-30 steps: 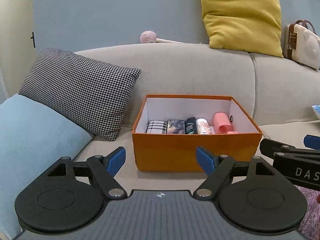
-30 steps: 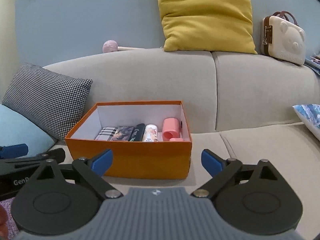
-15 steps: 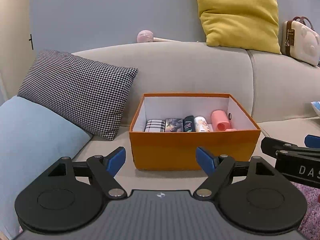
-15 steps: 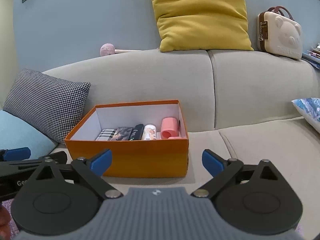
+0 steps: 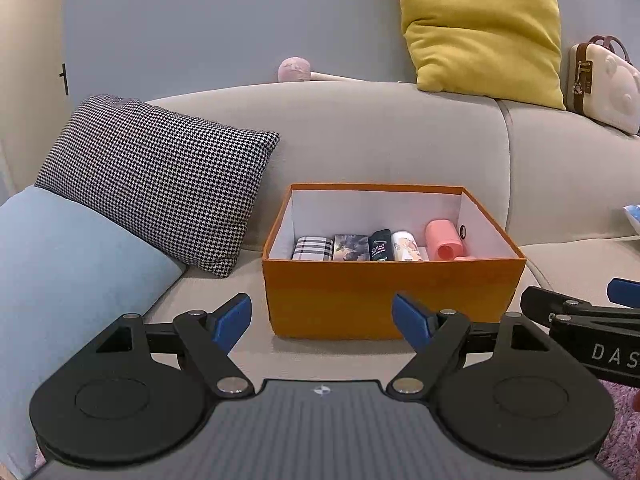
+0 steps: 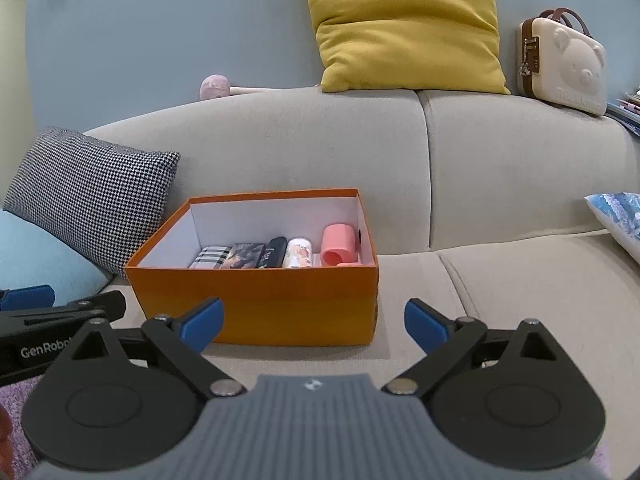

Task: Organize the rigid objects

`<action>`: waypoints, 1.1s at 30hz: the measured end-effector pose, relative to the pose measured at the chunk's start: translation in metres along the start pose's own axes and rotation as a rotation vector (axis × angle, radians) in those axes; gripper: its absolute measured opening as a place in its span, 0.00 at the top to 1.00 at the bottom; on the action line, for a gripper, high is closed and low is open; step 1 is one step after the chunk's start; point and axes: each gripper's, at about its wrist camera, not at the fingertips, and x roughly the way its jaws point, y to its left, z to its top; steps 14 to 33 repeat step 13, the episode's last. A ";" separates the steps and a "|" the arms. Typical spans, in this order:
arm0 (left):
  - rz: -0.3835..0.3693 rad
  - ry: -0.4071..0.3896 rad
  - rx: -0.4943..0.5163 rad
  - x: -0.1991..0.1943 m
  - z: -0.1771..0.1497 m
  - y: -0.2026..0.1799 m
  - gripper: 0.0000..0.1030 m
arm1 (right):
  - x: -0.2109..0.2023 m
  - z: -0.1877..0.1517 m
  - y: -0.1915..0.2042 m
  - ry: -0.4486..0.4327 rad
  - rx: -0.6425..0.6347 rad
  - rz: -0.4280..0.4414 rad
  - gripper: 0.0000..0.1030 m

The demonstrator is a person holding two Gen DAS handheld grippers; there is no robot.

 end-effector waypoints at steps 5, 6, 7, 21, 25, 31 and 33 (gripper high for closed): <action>-0.002 0.000 0.002 0.001 -0.001 0.000 0.09 | 0.001 -0.001 0.001 0.002 -0.007 0.001 0.06; -0.003 0.001 0.003 0.001 -0.001 0.001 0.09 | 0.001 -0.002 0.002 0.001 -0.009 0.002 0.06; -0.003 0.001 0.004 0.001 -0.001 0.001 0.09 | 0.001 -0.002 0.002 0.002 -0.009 0.001 0.06; -0.006 0.001 0.002 0.001 -0.001 0.001 0.09 | 0.003 -0.003 0.002 0.007 -0.005 -0.002 0.06; -0.006 0.001 0.002 0.001 -0.001 0.001 0.09 | 0.003 -0.003 0.002 0.007 -0.005 -0.002 0.06; -0.006 0.001 0.002 0.001 -0.001 0.001 0.09 | 0.003 -0.003 0.002 0.007 -0.005 -0.002 0.06; -0.006 0.001 0.002 0.001 -0.001 0.001 0.09 | 0.003 -0.003 0.002 0.007 -0.005 -0.002 0.06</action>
